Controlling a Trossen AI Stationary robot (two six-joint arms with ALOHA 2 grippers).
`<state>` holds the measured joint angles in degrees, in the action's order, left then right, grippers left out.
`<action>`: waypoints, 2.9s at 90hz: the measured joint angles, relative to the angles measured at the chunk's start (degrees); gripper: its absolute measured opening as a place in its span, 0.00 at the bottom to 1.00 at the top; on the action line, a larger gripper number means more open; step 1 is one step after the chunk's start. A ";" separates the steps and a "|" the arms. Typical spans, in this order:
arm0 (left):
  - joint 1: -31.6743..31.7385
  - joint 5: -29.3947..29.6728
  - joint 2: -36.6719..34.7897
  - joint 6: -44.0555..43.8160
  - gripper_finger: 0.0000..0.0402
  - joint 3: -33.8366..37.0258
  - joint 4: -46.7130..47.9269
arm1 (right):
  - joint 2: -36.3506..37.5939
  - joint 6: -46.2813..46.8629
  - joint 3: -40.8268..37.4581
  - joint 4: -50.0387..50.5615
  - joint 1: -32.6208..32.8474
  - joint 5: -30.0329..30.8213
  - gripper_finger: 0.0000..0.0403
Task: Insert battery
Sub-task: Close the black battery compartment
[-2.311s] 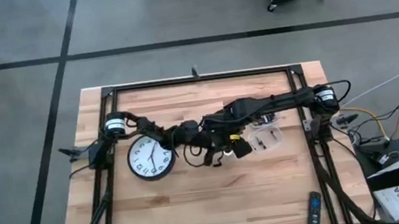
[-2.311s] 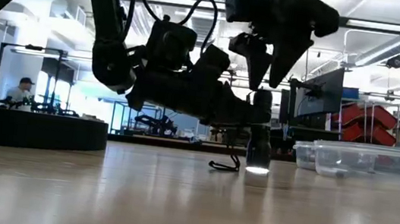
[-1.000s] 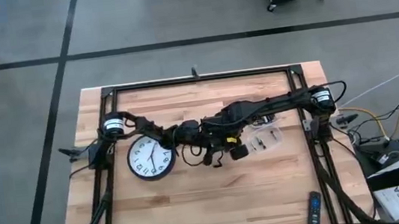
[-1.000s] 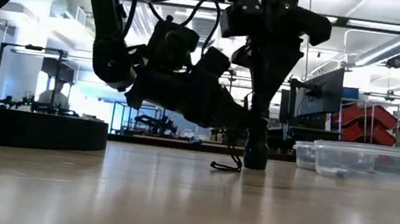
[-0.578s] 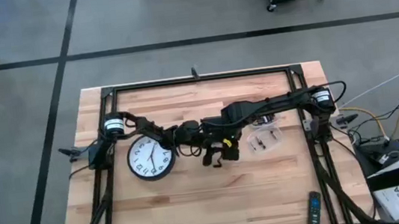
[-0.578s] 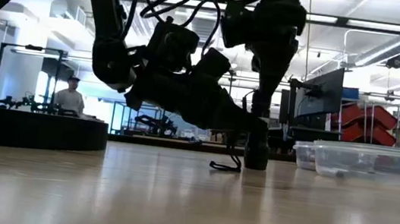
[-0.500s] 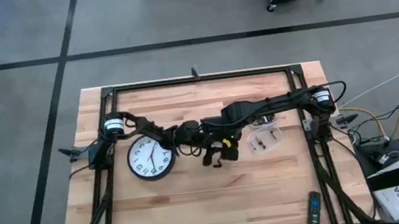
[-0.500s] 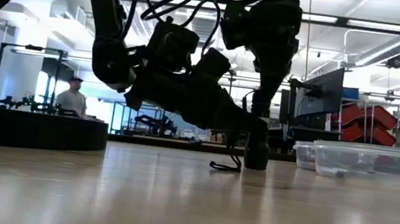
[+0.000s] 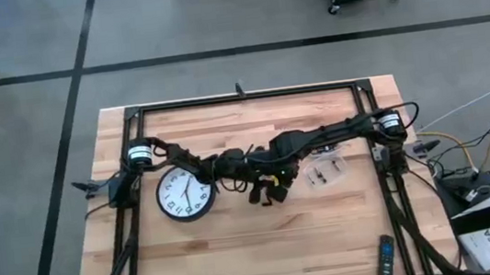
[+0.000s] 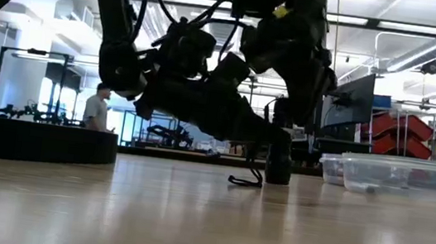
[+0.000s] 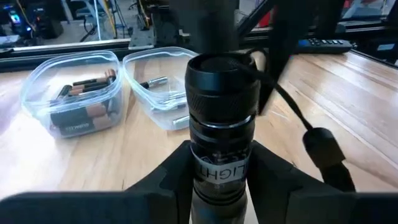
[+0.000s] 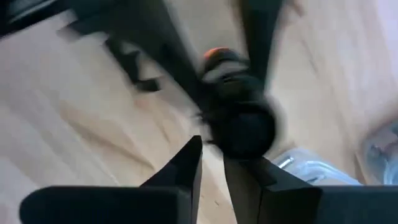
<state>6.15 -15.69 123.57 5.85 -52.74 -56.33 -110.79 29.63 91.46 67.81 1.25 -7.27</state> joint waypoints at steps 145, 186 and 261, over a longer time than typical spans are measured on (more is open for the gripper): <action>-0.11 -0.43 0.00 0.53 0.26 -0.04 0.13 | 1.91 -38.79 0.77 -2.73 -1.35 7.45 0.30; -0.04 -2.45 0.00 1.18 0.26 -0.04 0.15 | 0.71 -42.98 0.68 -2.09 -1.55 5.91 0.24; 0.00 -14.22 0.04 4.51 0.23 0.07 0.68 | 0.58 -64.53 0.90 -2.44 4.21 7.13 0.21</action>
<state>6.15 -29.90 123.61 10.36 -52.66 -55.65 -110.21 -34.90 92.36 65.36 5.45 -0.14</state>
